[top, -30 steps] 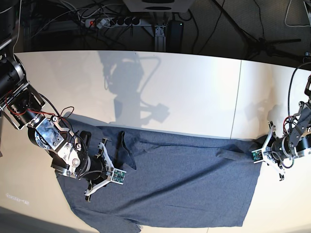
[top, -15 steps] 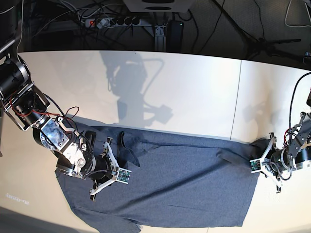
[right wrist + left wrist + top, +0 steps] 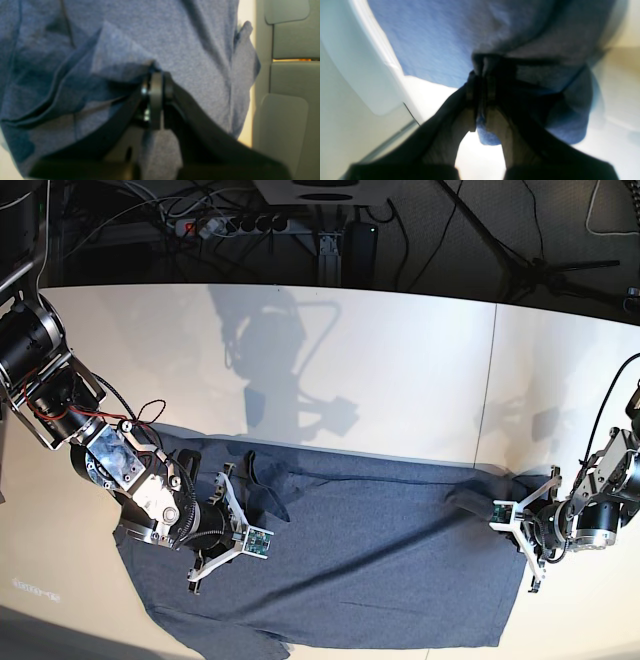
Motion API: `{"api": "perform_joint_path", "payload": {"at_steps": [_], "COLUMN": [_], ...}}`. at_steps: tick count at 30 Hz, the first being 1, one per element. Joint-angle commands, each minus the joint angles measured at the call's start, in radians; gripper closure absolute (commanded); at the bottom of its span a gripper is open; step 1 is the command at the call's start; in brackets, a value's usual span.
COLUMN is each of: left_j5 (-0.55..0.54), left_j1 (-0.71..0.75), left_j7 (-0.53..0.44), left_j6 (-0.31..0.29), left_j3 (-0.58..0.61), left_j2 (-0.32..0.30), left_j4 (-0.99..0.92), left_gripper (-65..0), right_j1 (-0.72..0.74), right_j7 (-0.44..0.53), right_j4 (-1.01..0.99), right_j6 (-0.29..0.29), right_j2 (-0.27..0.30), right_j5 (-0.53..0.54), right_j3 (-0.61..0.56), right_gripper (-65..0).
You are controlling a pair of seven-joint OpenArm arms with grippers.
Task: Fold the T-shirt properly
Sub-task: 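Lift the grasped shirt edge with both grippers and fold it toward the shirt's middle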
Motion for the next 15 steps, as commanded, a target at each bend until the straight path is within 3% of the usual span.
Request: {"api": "perform_joint_path", "payload": {"at_steps": [1,9,11,14,15], "left_j5": [-0.003,-0.044,-0.062,-0.114,-0.141], "left_j1": [-0.046,-0.059,-0.06,-0.059,-0.059], "left_j7": [-0.003,-0.003,-0.002,0.008,0.023], "left_j6": [0.023,0.015,0.016,0.018,0.032], "left_j3": [-0.002,0.013,0.013,0.013,0.013], "left_j2": [0.002,0.036,0.036,0.036,0.036], "left_j4": [0.007,-0.016,-0.036,-0.07,-0.079], "left_gripper": [-8.1,-8.3,-15.4,-35.2,-38.4], "right_j1": [0.04,0.04,0.039,0.04,0.04], "right_j7": [0.013,0.013,0.013,0.018,0.021], "right_j4": [0.006,-0.018,-0.022,-0.023,-0.023], "right_j6": [0.095,0.094,0.094,0.093,0.093], "right_j2": [0.003,0.003,0.003,0.003,0.003], "right_j5": [0.004,0.004,0.004,0.01,0.025], "right_j3": [0.01,0.01,0.01,0.01,0.01], "right_gripper": [0.0,0.0,0.0,0.0,0.0]}}
